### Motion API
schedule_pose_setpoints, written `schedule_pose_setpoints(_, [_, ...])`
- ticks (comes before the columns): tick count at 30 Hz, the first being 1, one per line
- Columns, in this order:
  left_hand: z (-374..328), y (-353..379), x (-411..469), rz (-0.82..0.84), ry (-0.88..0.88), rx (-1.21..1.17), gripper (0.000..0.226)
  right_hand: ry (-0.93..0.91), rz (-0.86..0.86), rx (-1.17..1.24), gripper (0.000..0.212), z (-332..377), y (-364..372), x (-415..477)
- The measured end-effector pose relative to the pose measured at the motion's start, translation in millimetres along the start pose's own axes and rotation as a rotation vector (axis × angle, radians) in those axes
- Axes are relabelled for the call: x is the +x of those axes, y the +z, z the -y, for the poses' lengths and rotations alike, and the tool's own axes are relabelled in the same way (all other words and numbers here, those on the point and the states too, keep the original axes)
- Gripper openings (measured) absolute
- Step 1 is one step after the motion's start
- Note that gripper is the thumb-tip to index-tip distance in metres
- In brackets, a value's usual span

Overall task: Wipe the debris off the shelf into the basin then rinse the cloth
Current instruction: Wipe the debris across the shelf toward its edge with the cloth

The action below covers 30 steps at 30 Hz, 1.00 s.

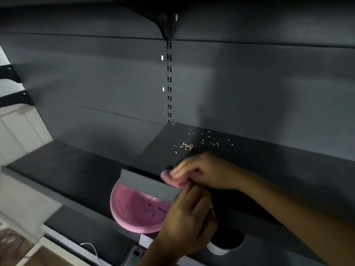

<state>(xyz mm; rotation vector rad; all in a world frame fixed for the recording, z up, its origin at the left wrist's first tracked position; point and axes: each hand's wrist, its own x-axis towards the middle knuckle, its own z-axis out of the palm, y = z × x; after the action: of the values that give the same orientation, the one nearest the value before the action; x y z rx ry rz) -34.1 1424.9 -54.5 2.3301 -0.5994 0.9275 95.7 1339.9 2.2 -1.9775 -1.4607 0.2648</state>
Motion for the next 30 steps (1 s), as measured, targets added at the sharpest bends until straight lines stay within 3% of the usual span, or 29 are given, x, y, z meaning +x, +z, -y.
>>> schedule_pose_setpoints(3, [-0.8, -5.3, -5.1, 0.017, 0.054, 0.081, 0.012, 0.002, 0.122, -0.001, 0.042, 8.2, 10.1, 4.4])
schedule_pose_setpoints(9, [11.8, -20.1, -0.2, 0.123, 0.15, 0.084, 0.013, 0.031, 0.004, -0.246, 0.044, -5.3, 20.8, 46.6])
schedule_pose_setpoints(14, [31.6, -34.9, 3.3, 0.208, 0.292, 0.073, 0.013, 0.151, -0.319, -0.145, 0.027, -16.3, 4.5, 53.1])
schedule_pose_setpoints(18, [61.1, -50.7, 12.8, 0.21, 0.244, 0.052, 0.014, 0.265, -0.75, -0.002, 0.051, -14.3, -22.7, 8.1])
schedule_pose_setpoints(21, [81.3, -57.8, 22.2, 0.222, 0.118, 0.144, 0.015, 0.595, -0.94, -0.102, 0.05, -18.0, -47.2, -46.4])
schedule_pose_setpoints(23, [90.8, -60.6, 27.5, 0.254, 0.052, 0.159, 0.017, 0.944, -0.912, -0.317, 0.035, -27.5, -55.9, -80.0])
schedule_pose_setpoints(25, [95.7, -62.8, 29.6, 0.286, 0.008, 0.169, 0.021, 1.154, -0.802, -0.385, 0.023, -39.0, -54.1, -97.9])
schedule_pose_setpoints(27, [98.0, -65.0, 29.6, 0.316, -0.036, 0.186, 0.026, 1.218, -0.686, -0.437, 0.026, -50.8, -46.1, -96.4])
schedule_pose_setpoints(30, [103.2, -67.3, 27.9, 0.338, -0.055, 0.174, 0.029, 1.106, -0.629, -0.431, 0.028, -57.9, -36.5, -62.6])
